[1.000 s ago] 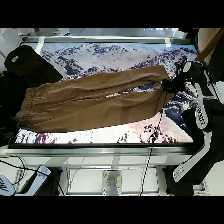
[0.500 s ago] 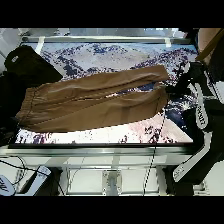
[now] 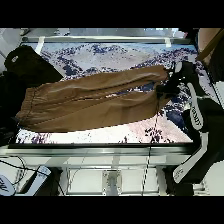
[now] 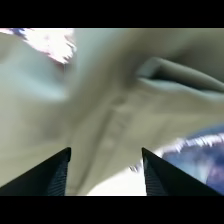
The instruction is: Fold the clothes and pants, and hang the long-sleeved shirts on hangers.
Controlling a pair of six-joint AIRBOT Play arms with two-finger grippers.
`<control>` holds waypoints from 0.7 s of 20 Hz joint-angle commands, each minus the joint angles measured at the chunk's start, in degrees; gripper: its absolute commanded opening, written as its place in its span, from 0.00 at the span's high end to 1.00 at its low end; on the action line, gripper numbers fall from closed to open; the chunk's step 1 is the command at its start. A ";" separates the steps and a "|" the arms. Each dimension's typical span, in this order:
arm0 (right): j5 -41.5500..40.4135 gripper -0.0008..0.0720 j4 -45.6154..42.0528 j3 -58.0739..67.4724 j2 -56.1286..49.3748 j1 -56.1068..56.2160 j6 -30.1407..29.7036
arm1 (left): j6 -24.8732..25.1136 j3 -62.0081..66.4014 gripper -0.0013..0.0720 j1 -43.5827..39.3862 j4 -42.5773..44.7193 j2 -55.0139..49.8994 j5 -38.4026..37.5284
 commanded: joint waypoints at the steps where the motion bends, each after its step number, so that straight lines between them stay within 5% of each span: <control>1: -5.31 0.38 -8.48 0.07 -0.04 3.08 2.69 | 0.02 0.04 0.95 0.02 0.02 -0.02 0.00; 14: -11.67 0.38 -9.70 0.04 -0.04 -1.18 10.56 | 0.00 0.04 0.95 0.02 0.00 -0.02 -0.02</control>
